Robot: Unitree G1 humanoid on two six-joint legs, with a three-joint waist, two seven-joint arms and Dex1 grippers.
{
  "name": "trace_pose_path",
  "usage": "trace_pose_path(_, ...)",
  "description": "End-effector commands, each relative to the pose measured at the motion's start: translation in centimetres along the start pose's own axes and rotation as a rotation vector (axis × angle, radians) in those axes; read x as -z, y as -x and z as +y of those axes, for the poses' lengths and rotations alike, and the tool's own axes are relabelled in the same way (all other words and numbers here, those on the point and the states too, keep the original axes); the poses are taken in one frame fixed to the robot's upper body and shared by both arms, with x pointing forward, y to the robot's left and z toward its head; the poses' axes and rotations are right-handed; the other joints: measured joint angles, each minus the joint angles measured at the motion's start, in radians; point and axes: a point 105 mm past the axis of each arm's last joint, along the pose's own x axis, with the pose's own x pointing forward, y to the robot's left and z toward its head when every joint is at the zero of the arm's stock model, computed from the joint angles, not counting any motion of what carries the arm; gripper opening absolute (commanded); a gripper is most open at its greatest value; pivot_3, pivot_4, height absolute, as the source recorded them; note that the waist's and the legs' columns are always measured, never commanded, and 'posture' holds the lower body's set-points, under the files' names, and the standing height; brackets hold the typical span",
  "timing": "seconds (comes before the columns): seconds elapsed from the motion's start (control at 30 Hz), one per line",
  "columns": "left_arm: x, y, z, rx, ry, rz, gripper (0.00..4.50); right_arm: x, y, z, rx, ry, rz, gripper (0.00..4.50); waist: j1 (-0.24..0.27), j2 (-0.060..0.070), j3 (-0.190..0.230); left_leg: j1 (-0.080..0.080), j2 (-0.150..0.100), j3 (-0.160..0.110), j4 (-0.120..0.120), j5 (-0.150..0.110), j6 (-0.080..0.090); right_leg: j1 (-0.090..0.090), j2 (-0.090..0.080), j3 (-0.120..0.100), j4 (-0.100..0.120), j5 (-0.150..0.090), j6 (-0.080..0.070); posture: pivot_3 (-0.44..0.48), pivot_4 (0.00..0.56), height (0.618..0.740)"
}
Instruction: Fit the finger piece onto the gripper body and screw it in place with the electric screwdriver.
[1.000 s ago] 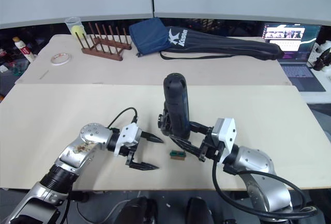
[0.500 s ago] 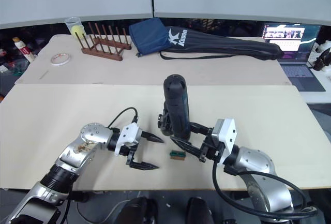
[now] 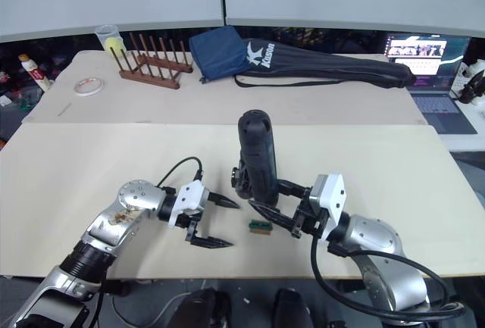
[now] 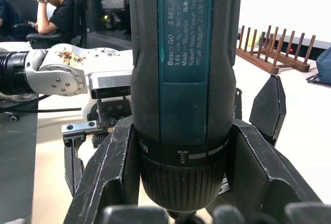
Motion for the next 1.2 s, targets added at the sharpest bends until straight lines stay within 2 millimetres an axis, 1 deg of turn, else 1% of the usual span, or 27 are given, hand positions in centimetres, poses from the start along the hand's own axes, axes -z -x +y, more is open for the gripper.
trace_pose_path(0.03,-0.59,0.02,0.23,-0.006,-0.038,-0.012,4.50,-2.17,-0.14,0.77,-0.037,0.069,-0.072,1.90,0.000,0.000,0.000,0.000,0.000,0.000,0.000,0.000,0.000,0.000,0.000,0.000,0.000,0.000,0.000,0.000,0.150,0.740)
trace_pose_path(1.2,-0.92,-0.21,0.46,-0.005,-0.042,-0.022,4.50,-1.97,-0.31,1.14,-0.047,0.066,-0.063,1.90,0.000,0.000,0.000,0.000,0.000,0.000,0.000,0.000,0.000,0.000,0.000,0.000,0.000,0.000,0.000,0.000,0.150,0.740)
